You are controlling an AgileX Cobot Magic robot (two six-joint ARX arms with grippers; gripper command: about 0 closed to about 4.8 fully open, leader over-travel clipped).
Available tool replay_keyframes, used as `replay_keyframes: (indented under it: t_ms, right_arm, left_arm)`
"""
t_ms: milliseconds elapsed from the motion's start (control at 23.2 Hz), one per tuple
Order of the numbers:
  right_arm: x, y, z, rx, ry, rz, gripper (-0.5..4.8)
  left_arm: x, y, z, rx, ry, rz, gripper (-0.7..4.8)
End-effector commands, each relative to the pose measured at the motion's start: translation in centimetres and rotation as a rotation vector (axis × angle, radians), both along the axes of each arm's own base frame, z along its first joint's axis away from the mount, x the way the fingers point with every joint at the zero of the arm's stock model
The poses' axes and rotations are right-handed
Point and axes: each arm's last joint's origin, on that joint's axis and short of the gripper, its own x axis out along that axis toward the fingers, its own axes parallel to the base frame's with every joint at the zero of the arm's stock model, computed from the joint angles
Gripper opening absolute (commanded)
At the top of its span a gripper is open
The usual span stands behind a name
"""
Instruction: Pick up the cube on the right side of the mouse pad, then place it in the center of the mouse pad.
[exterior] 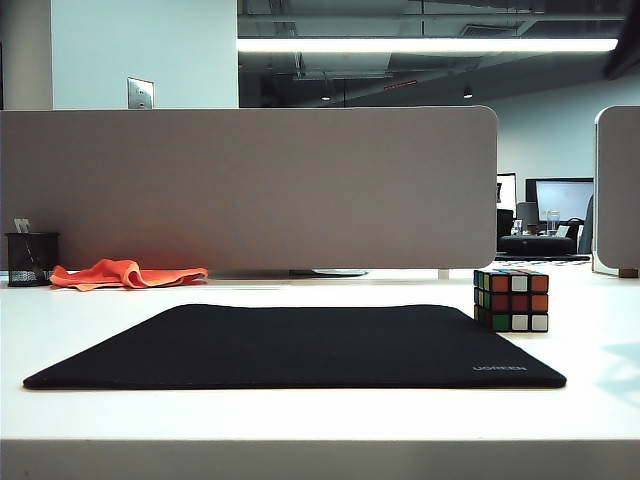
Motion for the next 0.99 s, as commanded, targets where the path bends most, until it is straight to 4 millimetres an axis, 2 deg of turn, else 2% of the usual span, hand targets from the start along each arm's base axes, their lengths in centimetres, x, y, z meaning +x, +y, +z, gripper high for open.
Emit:
replay_keyframes:
  t_ms: [43,86,129,172,216,259,302,345,517,690,819,991]
  right_arm:
    - [1.1,0.3,0.3,0.008,0.0,0.029,-0.03]
    - [1.5,0.5,0.3,0.01,0.008,0.02,0.45]
    - [1.8,0.5,0.2,0.007,0.016,0.018,1.52]
    - [2.4,0.5,0.0,-0.01,0.032,-0.003,4.79]
    - [2.9,0.6,-0.2,-0.011,0.046,-0.002,4.79]
    - [3.6,0.7,-0.2,-0.013,0.062,0.0,4.79]
    - [4.4,0.9,-0.2,-0.013,0.077,-0.001,4.79]
    - [5.0,1.1,-0.2,-0.006,0.088,-0.008,4.79]
    - [7.4,1.6,0.0,-0.038,0.144,-0.03,4.79]
    - [10.0,2.7,-0.1,-0.081,0.196,-0.042,4.79]
    - [11.9,3.6,-0.4,-0.093,0.264,-0.063,4.79]
    - [14.2,4.6,-1.1,-0.112,0.329,-0.081,4.79]
  left_arm:
    - [1.7,-0.3,1.2,0.002,0.068,-0.067,0.06]
    - [2.5,-0.4,1.5,-0.001,0.098,-0.092,0.63]
    - [2.8,-0.5,1.6,-0.002,0.111,-0.102,0.95]
    - [3.6,-0.6,1.8,-0.002,0.129,-0.105,1.3]
    - [4.1,-0.7,1.8,-0.004,0.134,-0.118,1.31]
    - [4.5,-0.8,1.7,-0.006,0.141,-0.137,1.61]
    - [4.7,-0.8,1.5,-0.009,0.158,-0.152,2.28]
    - [4.8,-0.9,1.4,-0.012,0.166,-0.167,2.52]
    - [5.2,-0.9,1.2,-0.015,0.183,-0.188,2.83]
    - [5.3,-1.0,1.2,-0.015,0.18,-0.195,2.85]
    - [5.3,-1.1,1.3,-0.015,0.168,-0.196,3.21]
    - [5.3,-1.1,1.4,-0.014,0.162,-0.199,3.23]
